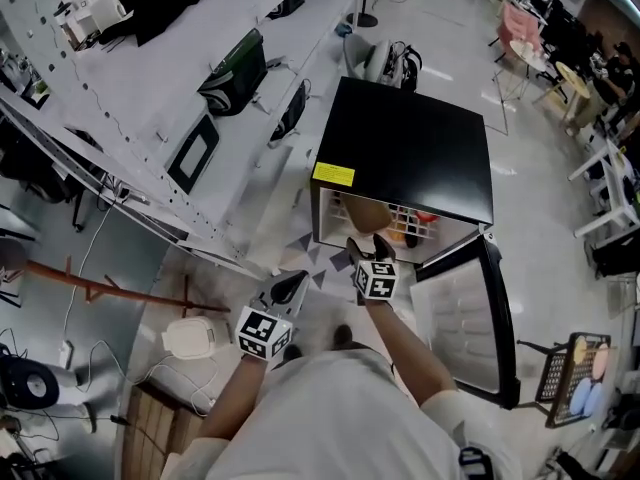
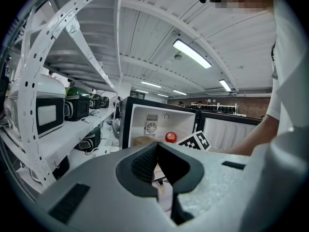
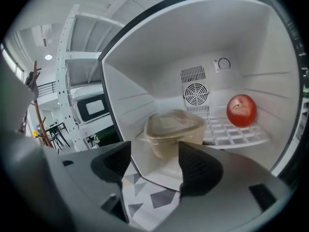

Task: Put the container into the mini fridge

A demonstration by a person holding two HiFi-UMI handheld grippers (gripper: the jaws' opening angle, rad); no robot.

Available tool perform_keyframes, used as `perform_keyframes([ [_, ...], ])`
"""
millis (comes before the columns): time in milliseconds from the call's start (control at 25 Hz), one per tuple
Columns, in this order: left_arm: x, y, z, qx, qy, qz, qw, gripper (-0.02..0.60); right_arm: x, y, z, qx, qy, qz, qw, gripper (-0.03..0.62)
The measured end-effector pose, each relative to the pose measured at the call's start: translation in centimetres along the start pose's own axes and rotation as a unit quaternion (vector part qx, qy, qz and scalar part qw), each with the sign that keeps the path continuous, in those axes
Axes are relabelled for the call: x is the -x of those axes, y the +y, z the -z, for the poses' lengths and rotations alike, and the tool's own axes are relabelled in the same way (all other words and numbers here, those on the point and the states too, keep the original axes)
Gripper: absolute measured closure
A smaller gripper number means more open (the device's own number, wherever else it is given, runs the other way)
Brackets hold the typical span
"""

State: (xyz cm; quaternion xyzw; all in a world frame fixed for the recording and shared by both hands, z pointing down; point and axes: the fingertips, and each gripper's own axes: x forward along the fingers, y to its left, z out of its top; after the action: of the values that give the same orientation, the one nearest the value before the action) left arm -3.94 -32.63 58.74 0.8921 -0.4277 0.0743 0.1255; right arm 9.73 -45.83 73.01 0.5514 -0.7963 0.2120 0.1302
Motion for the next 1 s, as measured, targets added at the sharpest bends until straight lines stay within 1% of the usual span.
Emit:
perform_keyframes([
  [280, -0.2, 0.5, 0.0, 0.006, -0.002, -0.015, 0.9999, 0.578, -1.8, 1.1, -1.7, 0.046, 0.003, -0.031, 0.998, 0.279],
  [440, -0.1, 1.0, 0.0, 0.009, -0.003, -0.026, 0.9996, 0.578, -3.0, 2.0, -1.7, 0.061, 0.010, -0.054, 0.997, 0.279],
  [680, 0.2, 1.5, -0.1, 0.014, -0.005, -0.037, 0.9992, 0.578, -3.8, 2.9, -1.3, 0.062, 0.031, -0.085, 0.994, 0.278],
  [840, 0.5, 1.8, -0.2, 0.020, -0.008, -0.035, 0.9992, 0.578, -2.6, 3.5, -2.1, 0.055, 0.020, -0.088, 0.994, 0.281],
  [1000, 0.9, 1.7, -0.3, 0.024, -0.013, -0.020, 0.9994, 0.578, -1.0, 3.8, -3.2, 0.054, 0.002, -0.082, 0.995, 0.283],
])
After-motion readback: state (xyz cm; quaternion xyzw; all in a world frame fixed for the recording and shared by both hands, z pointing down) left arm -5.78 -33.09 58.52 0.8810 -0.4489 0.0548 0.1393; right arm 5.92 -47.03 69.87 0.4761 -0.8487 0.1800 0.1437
